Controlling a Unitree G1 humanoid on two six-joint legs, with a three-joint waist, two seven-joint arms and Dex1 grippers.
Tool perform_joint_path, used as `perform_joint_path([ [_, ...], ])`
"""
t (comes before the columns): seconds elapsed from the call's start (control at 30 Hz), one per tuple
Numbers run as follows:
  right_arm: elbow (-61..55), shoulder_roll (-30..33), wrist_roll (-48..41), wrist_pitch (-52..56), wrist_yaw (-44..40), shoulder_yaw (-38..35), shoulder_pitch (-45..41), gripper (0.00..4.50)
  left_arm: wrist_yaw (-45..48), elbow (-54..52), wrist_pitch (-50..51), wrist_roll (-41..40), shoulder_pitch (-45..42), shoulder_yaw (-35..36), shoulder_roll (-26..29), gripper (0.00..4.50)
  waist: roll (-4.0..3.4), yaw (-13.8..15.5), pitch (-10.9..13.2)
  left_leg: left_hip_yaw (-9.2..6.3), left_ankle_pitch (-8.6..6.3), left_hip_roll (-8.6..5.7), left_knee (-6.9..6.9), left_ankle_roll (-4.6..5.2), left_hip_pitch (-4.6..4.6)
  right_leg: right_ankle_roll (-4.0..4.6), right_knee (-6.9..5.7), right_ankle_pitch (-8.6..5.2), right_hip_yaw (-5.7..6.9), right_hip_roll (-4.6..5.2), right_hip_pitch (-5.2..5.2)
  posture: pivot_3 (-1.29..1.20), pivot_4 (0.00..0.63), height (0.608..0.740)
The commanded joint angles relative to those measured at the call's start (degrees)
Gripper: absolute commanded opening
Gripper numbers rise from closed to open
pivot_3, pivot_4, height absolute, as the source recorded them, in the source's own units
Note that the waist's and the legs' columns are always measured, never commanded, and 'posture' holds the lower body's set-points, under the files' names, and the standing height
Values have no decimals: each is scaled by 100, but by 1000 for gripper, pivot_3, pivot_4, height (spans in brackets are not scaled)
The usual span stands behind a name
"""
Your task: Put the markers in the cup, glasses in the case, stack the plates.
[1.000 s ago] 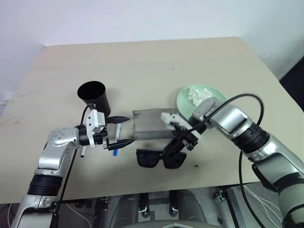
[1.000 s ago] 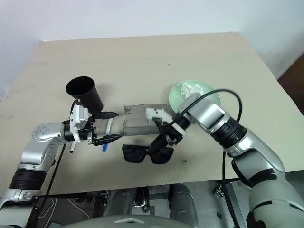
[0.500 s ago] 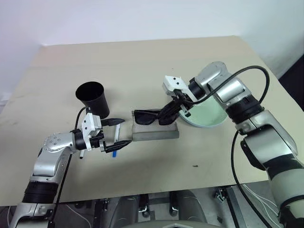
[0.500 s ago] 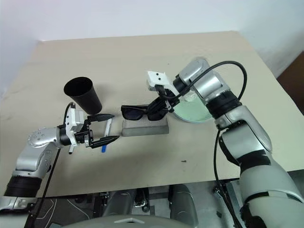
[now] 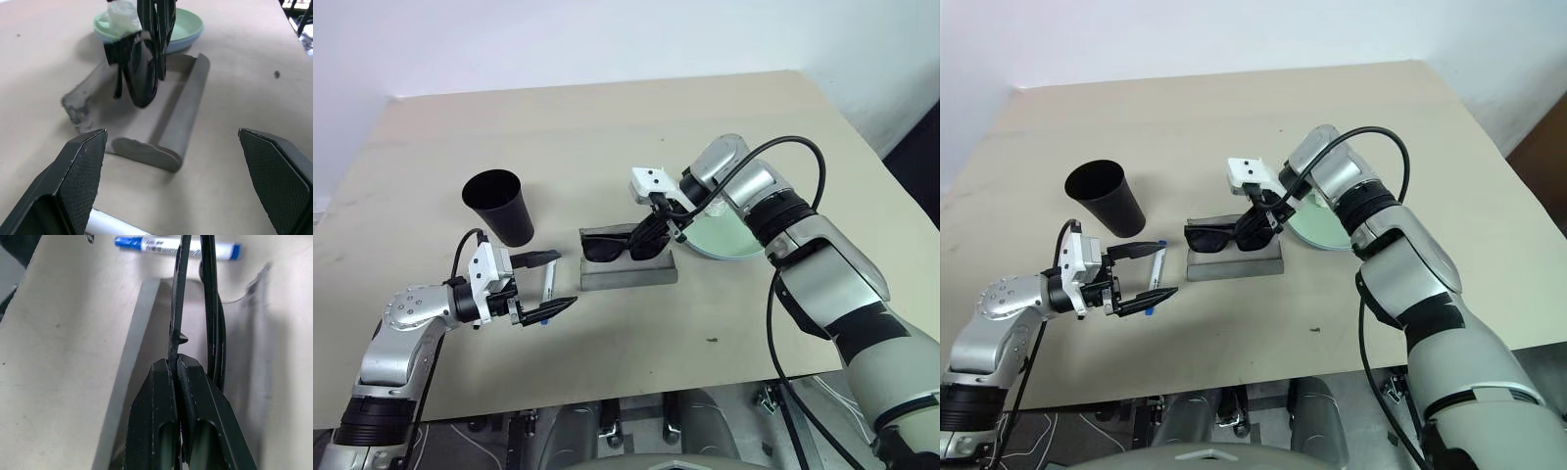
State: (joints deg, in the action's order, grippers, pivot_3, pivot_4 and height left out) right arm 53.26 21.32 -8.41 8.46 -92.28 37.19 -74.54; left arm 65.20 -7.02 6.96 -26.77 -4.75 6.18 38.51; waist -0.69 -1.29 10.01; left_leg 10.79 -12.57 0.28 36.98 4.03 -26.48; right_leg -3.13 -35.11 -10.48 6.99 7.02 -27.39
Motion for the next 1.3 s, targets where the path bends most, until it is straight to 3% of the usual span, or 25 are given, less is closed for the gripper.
perform_joint_path([
  [0.03, 5, -83, -20, 37, -22, 201, 57, 49, -36, -242, -7, -111, 35, 219, 114, 4500, 0, 0, 0, 8, 2, 6, 1, -3, 0, 13, 0, 3, 1, -2, -4, 0, 150, 740],
  [0.43, -104, -187, -269, 344, -22, 583, 228, 49, 43, -151, 16, -129, -85, 193, 169, 4500, 2, 7, -3, 59, 18, 62, -7, -31, 5, 55, -1, 21, 3, -35, -28, 0, 150, 740],
  [0.57, -121, -209, -265, 443, -22, 638, 213, 1126, 59, -122, 7, -111, -107, 170, 156, 4500, 4, 7, -4, 72, 18, 63, -8, -32, 1, 58, -1, 24, 3, -30, -40, 0, 150, 740],
  [0.87, 219, -385, -43, 445, -22, 172, 16, 4246, 62, -87, -28, -82, -95, 145, 114, 4500, 9, 5, -6, 123, 20, 78, -10, -33, -5, 81, -6, 39, 1, -25, -74, 0, 150, 740],
  [1.3, 179, -399, -294, 834, -22, -676, -321, 4246, 146, 172, -109, -43, -307, 65, 69, 4500, 9, -6, -6, 158, 21, 105, -7, -35, -6, 98, -9, 50, 5, -28, -100, 0, 150, 740],
])
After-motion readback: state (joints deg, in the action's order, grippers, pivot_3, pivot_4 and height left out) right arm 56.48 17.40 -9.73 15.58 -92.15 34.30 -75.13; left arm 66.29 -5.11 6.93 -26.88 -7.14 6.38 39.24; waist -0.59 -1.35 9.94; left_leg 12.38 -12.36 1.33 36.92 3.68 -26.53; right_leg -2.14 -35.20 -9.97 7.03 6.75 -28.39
